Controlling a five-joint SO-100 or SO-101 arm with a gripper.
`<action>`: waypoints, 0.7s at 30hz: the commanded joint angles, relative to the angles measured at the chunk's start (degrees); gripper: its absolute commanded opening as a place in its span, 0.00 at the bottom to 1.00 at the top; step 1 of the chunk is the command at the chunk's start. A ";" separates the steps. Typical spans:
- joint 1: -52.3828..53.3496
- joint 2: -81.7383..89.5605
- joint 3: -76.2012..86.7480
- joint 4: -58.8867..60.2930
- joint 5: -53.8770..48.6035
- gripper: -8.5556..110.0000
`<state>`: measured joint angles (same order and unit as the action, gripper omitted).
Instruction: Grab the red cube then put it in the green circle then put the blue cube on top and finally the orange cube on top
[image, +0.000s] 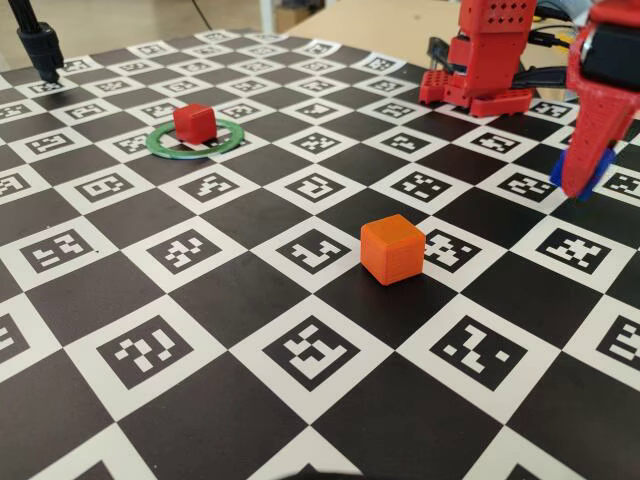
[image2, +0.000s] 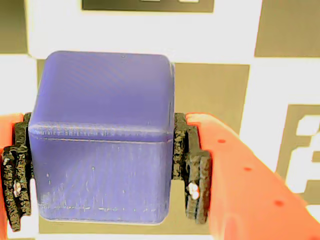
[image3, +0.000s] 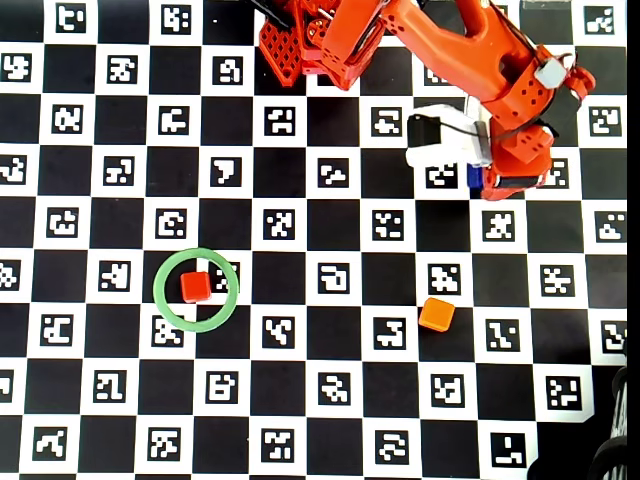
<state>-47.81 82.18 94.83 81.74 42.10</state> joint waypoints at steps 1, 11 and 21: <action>4.13 2.72 -9.93 8.53 -6.94 0.16; 20.74 5.01 -16.35 17.31 -28.21 0.13; 34.89 11.60 -16.70 19.60 -42.89 0.14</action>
<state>-16.61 85.78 82.88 98.44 3.69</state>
